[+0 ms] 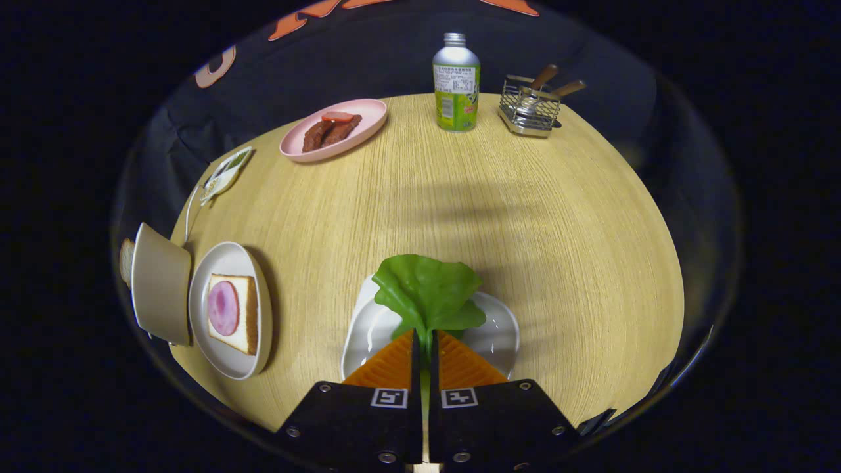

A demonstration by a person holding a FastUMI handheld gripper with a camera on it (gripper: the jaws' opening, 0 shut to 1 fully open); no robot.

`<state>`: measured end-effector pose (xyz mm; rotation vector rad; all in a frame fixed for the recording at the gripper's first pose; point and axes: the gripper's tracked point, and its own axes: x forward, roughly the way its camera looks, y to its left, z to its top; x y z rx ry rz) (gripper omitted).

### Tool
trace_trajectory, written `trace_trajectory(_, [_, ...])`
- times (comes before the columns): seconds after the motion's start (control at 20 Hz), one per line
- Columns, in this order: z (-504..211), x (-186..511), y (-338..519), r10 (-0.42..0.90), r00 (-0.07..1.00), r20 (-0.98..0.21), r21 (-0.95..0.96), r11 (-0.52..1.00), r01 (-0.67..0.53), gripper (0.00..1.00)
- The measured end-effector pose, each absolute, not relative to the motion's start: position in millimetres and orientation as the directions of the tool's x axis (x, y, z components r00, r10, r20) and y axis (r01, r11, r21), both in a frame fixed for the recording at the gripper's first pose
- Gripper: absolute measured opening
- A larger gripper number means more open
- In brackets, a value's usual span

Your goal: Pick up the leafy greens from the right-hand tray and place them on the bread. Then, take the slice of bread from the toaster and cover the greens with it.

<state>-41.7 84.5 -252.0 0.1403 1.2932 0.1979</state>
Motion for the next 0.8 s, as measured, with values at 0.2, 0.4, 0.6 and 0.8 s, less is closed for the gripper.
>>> trace_trajectory(0.2, [-221.2,-30.1,104.1,0.288,0.328,-0.9,0.268,0.958,-0.106,0.05])
trace_trajectory(0.4, [-193.7,-20.7,127.9,0.346,0.371,-0.862,0.304,0.938,-0.169,0.04])
trace_trajectory(0.6, [-176.7,-20.8,168.5,0.42,0.364,-0.832,0.346,0.904,-0.252,0.04])
trace_trajectory(0.8, [-173.2,-23.8,207.8,0.474,0.331,-0.816,0.365,0.866,-0.342,0.04])
